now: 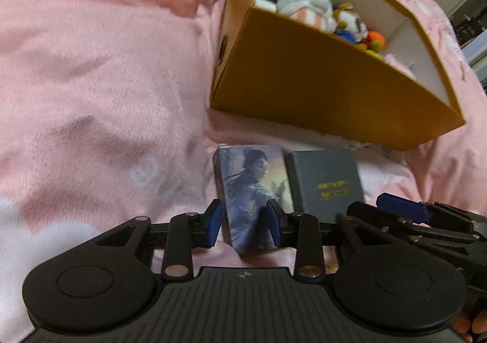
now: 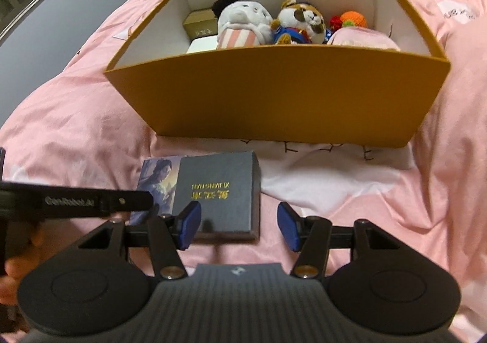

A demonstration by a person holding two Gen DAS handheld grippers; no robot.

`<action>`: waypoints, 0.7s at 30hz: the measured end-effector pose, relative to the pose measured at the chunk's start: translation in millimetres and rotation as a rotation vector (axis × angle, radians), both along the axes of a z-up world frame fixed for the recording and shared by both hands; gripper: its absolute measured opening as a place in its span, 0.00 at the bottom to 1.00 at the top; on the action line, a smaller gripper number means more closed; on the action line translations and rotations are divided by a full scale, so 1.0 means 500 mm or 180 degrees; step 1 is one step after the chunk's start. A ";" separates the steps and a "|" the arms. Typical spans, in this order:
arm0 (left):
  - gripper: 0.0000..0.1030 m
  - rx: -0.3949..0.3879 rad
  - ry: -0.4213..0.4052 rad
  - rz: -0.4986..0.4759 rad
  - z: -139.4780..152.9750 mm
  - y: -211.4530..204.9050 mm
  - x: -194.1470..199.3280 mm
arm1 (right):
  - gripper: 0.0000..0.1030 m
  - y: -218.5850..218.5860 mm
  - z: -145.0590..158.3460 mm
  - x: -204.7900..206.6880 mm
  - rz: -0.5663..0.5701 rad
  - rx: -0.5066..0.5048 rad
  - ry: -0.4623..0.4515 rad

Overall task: Organize objects
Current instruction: 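Grasp the photo card pack with the left tool while the right tool grasps the dark gray box, then lift the photo card pack and dark gray box with both tools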

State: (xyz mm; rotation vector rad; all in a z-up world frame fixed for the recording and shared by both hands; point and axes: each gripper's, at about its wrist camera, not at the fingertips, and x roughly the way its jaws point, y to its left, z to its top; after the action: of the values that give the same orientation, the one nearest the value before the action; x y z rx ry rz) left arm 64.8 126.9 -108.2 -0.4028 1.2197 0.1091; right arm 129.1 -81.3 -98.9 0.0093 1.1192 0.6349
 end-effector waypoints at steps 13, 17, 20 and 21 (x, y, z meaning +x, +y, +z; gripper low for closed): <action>0.62 -0.0402 0.0067 0.0134 -0.045 0.036 0.021 | 0.67 0.012 -0.092 0.068 -0.0099 0.0463 0.0774; 0.66 -0.0455 0.0077 0.0172 -0.054 0.041 0.028 | 0.60 0.005 -0.083 0.067 -0.0154 0.0507 0.0748; 0.66 -0.0519 0.0070 0.0205 -0.060 0.046 0.029 | 0.48 -0.010 -0.056 0.060 -0.0180 0.0518 0.0603; 0.66 -0.0538 0.0067 0.0211 -0.062 0.046 0.030 | 0.44 -0.016 -0.046 0.055 -0.0183 0.0532 0.0559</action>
State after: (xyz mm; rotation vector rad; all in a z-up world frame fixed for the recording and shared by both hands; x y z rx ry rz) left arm 79.9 149.9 -139.3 -0.5907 1.2409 0.0674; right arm 156.8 -89.3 -122.0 0.2440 1.2273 0.6843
